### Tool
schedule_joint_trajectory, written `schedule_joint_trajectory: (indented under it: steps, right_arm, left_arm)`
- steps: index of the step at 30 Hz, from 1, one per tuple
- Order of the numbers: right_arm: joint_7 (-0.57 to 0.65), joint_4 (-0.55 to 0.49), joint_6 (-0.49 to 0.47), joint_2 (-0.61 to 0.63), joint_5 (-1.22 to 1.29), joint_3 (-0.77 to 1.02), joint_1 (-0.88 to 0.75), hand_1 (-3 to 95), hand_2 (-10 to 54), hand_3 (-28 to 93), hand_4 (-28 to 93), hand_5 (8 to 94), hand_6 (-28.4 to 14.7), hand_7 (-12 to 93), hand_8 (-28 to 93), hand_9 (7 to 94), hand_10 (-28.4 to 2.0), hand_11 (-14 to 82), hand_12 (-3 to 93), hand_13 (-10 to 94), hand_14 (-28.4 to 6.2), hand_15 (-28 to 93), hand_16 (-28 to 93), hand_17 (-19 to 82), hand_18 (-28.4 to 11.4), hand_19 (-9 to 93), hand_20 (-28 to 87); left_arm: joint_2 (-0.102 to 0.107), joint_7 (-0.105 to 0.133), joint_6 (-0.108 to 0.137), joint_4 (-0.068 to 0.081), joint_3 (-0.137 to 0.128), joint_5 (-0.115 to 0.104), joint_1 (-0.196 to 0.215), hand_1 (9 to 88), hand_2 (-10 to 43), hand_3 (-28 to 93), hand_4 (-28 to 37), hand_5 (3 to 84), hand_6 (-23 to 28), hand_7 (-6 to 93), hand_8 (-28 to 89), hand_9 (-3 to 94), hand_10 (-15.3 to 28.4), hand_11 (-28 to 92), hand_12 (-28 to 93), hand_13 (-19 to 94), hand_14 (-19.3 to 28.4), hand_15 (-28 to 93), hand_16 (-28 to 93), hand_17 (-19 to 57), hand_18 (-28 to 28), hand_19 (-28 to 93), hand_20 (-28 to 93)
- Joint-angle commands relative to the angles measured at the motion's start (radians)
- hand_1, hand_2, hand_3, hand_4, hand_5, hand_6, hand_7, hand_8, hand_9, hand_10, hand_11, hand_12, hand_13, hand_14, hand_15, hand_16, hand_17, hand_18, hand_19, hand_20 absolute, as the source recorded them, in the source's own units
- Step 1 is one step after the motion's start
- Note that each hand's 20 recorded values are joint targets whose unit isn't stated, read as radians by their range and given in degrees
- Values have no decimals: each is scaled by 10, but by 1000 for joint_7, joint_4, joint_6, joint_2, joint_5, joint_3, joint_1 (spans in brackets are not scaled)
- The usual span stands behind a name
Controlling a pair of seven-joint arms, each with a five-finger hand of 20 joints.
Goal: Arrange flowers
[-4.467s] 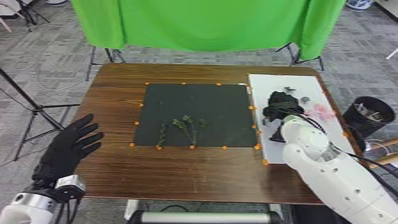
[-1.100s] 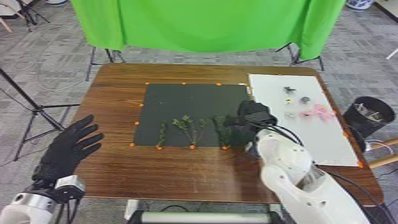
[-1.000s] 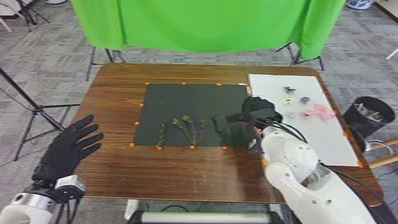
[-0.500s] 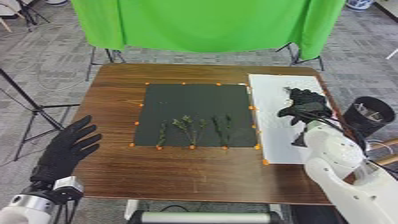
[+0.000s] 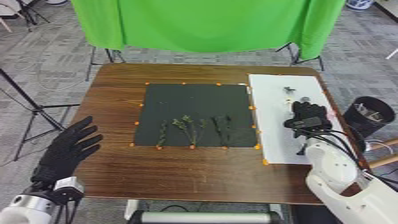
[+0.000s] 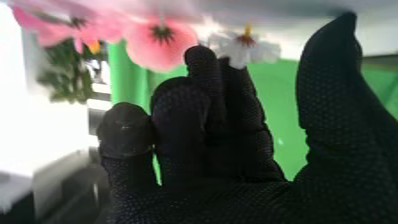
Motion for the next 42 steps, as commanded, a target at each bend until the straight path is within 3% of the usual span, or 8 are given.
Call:
schedule_joint_trajectory:
  steps: [1, 8, 11, 14, 17, 20, 33, 42]
  right_arm:
    - [25, 25, 18, 19, -36, -54, 44, 319, -95, 860, -281, 490, -36, 414, -159, 577, -120, 338, 227, 686, -74, 808, 255, 424, -202, 932, 627]
    - [19, 60, -33, 21, -32, -116, 109, 347, -95, 866, -282, 542, -11, 430, -173, 643, -106, 334, 233, 721, -62, 797, 272, 442, -199, 932, 633]
    - [29, 80, -44, 22, -32, -149, 143, 356, -95, 858, -282, 550, -10, 425, -104, 657, -104, 333, 233, 726, -58, 795, 274, 445, -198, 932, 635]
    - [31, 94, -54, 21, -35, -162, 159, 401, -95, 827, -282, 559, -7, 435, 25, 699, -86, 265, 320, 740, -54, 793, 278, 454, -196, 932, 639]
    - [28, 103, -36, 24, -32, -171, 168, 444, -95, 811, -282, 592, 0, 465, 37, 760, -69, 190, 408, 759, -46, 789, 287, 469, -195, 932, 647]
    - [14, 101, -9, 24, -35, -163, 162, 485, -95, 825, -279, 678, 12, 481, 66, 842, -49, 196, 480, 788, -42, 784, 295, 488, -196, 932, 652]
    - [-66, -32, 39, -20, -24, -120, 188, 490, -95, 840, -282, 705, 9, 471, 81, 863, -47, 204, 495, 799, -42, 783, 304, 496, -197, 932, 659]
    - [-212, -56, 36, -152, 10, -256, 344, 486, -95, 842, -274, 706, 9, 469, 84, 862, -48, 202, 495, 798, -41, 783, 308, 497, -196, 932, 663]
  left_arm:
    - [-3, -16, -13, 1, 1, 2, 2, 245, -27, 696, -242, 271, 28, 204, -107, 227, 125, 209, 155, 192, 165, 300, -9, -93, 229, 417, 67]
    - [-4, -19, -16, 3, 2, 3, -2, 245, -27, 696, -242, 271, 28, 205, -107, 227, 125, 208, 155, 192, 165, 300, -10, -93, 229, 417, 67]
    - [-5, -19, -15, 2, 2, 3, -2, 245, -26, 695, -242, 271, 28, 205, -107, 227, 125, 209, 155, 191, 166, 302, -9, -93, 229, 417, 67]
    - [-7, -20, -15, 1, 0, 4, 0, 245, -26, 696, -242, 271, 28, 204, -107, 227, 124, 208, 155, 191, 165, 302, -10, -93, 229, 417, 68]
    - [-8, -19, -13, 0, -1, 5, 2, 245, -26, 696, -242, 271, 28, 204, -107, 226, 125, 208, 155, 192, 165, 301, -10, -93, 229, 417, 68]
    - [-6, -17, -8, -3, -3, 2, 6, 245, -26, 697, -242, 271, 27, 205, -107, 227, 124, 209, 156, 192, 165, 302, -10, -93, 229, 417, 67]
    - [5, 3, 5, -13, -22, -4, 25, 246, -24, 698, -242, 271, 28, 203, -107, 227, 125, 210, 155, 192, 164, 301, -10, -93, 229, 417, 67]
    - [8, -17, -3, -12, -39, 3, 16, 245, -25, 698, -242, 271, 28, 203, -107, 227, 125, 208, 155, 191, 164, 299, -10, -93, 229, 417, 67]
